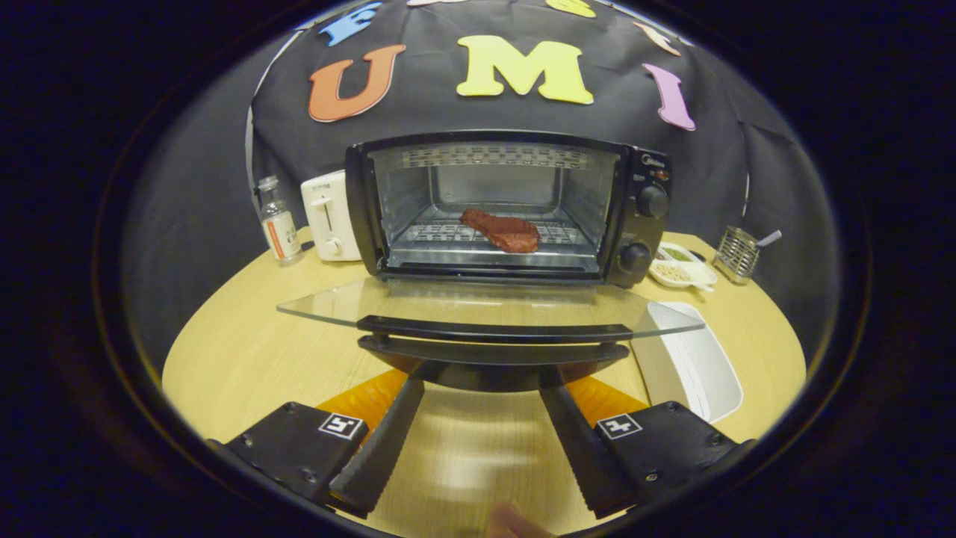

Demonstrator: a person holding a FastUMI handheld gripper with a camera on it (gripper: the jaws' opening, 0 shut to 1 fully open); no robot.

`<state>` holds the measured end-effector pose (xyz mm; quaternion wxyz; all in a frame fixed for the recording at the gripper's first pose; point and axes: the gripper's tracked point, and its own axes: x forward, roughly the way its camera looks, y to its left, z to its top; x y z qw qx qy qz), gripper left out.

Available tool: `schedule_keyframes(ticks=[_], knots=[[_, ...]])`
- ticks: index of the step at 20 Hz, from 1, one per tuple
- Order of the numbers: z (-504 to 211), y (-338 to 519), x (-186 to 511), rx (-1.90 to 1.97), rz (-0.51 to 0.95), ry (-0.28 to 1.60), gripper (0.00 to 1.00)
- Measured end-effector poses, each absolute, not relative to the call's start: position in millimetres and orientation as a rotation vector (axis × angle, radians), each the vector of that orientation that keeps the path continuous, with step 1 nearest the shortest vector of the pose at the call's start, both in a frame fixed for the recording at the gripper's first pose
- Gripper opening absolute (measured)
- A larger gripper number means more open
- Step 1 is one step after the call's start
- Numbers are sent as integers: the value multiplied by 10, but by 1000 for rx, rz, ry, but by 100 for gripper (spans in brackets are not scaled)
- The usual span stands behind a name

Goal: Open the toaster oven, put the food inside, and close the toaster oven door.

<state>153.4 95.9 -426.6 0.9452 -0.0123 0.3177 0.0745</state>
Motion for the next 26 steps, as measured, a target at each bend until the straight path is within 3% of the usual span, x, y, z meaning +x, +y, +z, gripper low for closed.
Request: schedule_keyframes(ticks=[16, 22, 26], knots=[[-3634, 847, 2070, -11, 123, 539, 99], [-2938, 735, 2526, 18, 120, 356, 99], [-2232, 590, 2284, -12, 128, 218, 99]])
